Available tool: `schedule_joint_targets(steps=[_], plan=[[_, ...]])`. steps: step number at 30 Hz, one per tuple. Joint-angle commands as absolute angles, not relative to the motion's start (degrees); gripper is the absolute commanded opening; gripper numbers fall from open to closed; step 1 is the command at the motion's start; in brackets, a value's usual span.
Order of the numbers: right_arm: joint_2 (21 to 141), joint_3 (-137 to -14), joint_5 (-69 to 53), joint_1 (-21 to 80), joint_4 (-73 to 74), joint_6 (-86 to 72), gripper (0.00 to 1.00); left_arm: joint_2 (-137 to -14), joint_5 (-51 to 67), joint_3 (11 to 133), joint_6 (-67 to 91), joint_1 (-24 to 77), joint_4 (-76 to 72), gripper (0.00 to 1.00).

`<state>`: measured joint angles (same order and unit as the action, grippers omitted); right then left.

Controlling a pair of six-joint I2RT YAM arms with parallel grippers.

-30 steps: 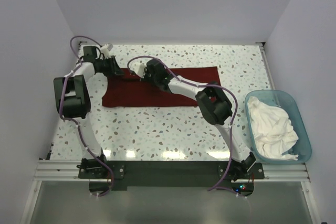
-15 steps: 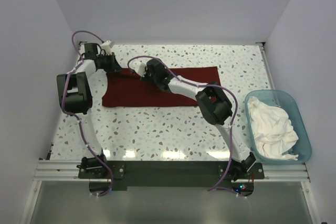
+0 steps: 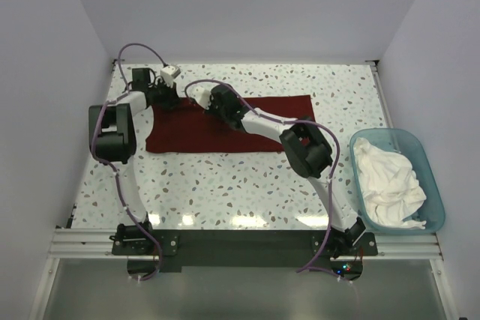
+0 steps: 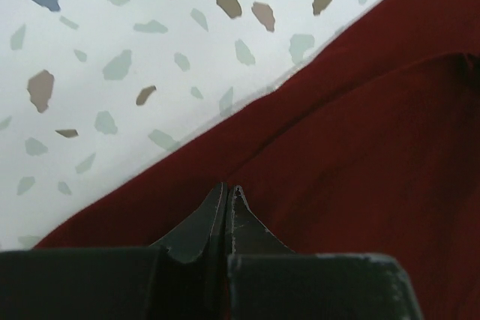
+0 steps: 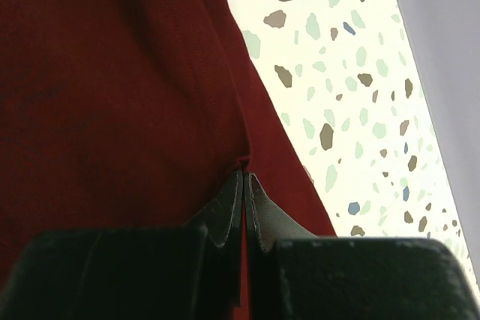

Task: Fold and stack the t-shirts
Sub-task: Fold the tshirt

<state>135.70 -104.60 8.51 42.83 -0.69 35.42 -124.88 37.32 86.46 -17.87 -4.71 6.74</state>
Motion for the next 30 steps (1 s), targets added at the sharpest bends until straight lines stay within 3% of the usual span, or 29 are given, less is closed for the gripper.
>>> schedule_joint_targets(steps=[1,15,18,27,28,30], plan=[[133.4,-105.4,11.2,41.9,-1.5,33.5,0.0,-119.5,39.2,83.7,-24.6,-4.8,1.8,0.0],[135.6,-106.4,12.3,41.3,1.0,31.0,0.0,-107.5,43.3,69.5,-25.4,-3.8,-11.3,0.01],[135.7,-107.6,12.1,41.3,2.3,30.4,0.07,-106.6,44.1,68.2,-27.0,-3.6,-12.1,0.01],[133.5,-105.1,14.1,41.1,2.5,28.0,0.1,-103.8,48.0,63.6,-37.5,-2.4,-4.4,0.0],[133.4,-104.8,14.1,41.1,2.5,27.9,0.17,-103.2,48.3,62.2,-39.6,-2.1,-3.9,0.02],[133.2,-104.5,14.1,41.1,2.9,27.6,0.17,-102.4,48.6,61.0,-41.8,-1.2,-1.8,0.03]])
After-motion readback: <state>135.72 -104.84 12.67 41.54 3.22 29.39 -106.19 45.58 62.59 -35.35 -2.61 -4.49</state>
